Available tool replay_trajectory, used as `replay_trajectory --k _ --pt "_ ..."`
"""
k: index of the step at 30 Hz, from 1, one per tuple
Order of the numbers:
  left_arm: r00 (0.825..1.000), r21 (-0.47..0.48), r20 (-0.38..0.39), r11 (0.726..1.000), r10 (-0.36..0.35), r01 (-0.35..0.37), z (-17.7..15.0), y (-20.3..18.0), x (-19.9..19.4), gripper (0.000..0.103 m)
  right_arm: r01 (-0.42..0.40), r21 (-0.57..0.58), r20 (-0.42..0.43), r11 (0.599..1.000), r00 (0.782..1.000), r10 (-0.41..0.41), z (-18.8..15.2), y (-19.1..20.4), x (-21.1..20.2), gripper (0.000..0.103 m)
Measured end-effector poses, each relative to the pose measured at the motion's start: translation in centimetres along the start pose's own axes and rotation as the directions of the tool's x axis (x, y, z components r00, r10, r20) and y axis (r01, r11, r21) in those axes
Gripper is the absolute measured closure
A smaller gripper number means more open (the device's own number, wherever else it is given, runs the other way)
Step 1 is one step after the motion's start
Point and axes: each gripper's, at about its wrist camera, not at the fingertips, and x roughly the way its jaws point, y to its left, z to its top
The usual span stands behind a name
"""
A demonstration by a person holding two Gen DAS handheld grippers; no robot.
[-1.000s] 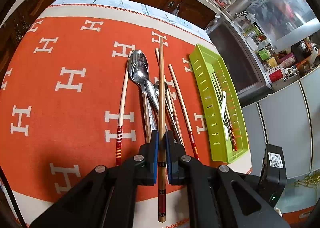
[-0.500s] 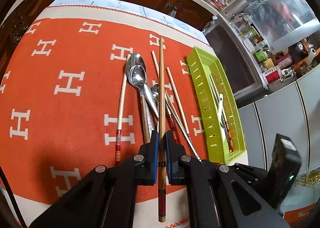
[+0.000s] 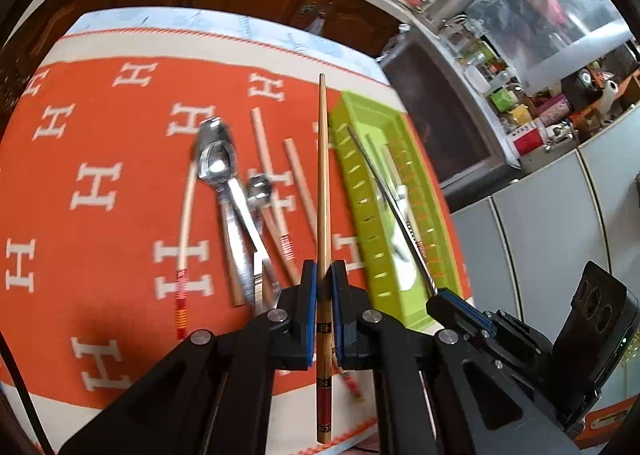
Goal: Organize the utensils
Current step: 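Lower both chopsticks into the green tray and open both tools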
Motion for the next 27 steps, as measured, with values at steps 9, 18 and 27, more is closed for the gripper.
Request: replay_trajectory --k 9,18,27 --pt "0.998 0.036 -0.016 0.997 -0.067 0.067 2.6 -6.3 2.5 0.099 0.106 0.11 0.061 0.988 0.992 -0.114 1.9 -5.6 -2.5 0.098" --pt "0.991 0.034 -0.123 0.998 -0.045 0.05 3.4 -10.0 10.3 0.098 0.16 0.149 -0.044 0.976 0.987 -0.155 2.0 -11.7 1.8 0.098" --pt "0.978 0.087 -0.206 0.996 0.031 -0.014 2.5 -11.0 15.3 0.095 0.143 0.203 -0.087 0.969 0.988 -0.127 1.4 -15.1 4.8 0.095"
